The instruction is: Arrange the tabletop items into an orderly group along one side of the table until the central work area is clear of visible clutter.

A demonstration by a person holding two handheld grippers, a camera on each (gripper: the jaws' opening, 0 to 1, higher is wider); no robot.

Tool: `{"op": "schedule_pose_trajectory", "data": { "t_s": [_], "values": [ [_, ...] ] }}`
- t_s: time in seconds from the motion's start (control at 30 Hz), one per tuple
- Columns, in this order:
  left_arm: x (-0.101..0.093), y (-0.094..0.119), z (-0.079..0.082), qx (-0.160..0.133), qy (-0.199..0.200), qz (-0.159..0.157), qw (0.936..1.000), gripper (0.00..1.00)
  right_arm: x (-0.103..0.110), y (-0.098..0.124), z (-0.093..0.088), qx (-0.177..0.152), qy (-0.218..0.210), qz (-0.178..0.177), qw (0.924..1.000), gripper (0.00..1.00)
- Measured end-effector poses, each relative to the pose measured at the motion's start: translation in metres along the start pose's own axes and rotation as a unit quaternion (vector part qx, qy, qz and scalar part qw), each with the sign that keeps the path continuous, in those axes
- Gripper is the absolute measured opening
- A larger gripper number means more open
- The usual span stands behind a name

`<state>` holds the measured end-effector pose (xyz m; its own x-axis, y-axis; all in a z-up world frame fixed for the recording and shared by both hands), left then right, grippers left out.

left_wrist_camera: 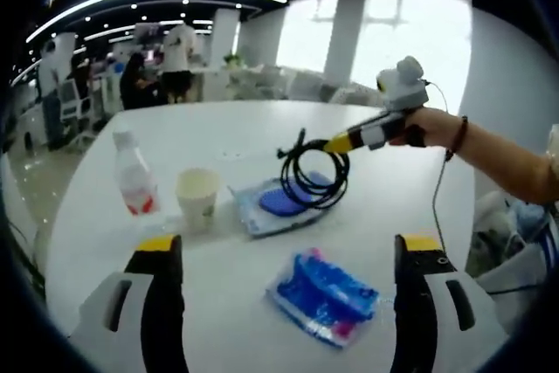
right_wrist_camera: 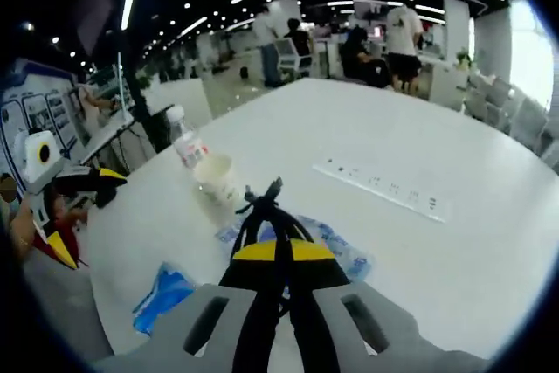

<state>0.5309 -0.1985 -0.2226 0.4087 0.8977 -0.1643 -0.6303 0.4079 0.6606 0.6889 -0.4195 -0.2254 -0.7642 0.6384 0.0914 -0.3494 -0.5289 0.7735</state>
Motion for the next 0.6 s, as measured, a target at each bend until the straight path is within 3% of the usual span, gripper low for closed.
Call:
{"op": "schedule_pose_trajectory", "data": {
  "t_s": [0.6],
  "values": [
    [-0.013, -0.004, -0.001, 0.009, -0.019, -0.013, 0.9997, 0.97, 0.014, 0.043, -0.048, 0.001, -0.022, -0.004, 0.9997, 0.02]
  ]
}}
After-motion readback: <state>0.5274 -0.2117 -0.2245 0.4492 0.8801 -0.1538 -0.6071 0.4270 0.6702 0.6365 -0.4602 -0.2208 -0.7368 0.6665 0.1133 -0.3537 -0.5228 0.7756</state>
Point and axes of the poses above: the point that each gripper's makers call its tool centre point, and the gripper's own axes: y roughly backward along the fingers, x roughly to its left, z roughly out of its top, the point moved 7 cm from there along y, roughly backward along the fingers, and after that the axes turned 15 degrees about x, right-handed, at the moved point
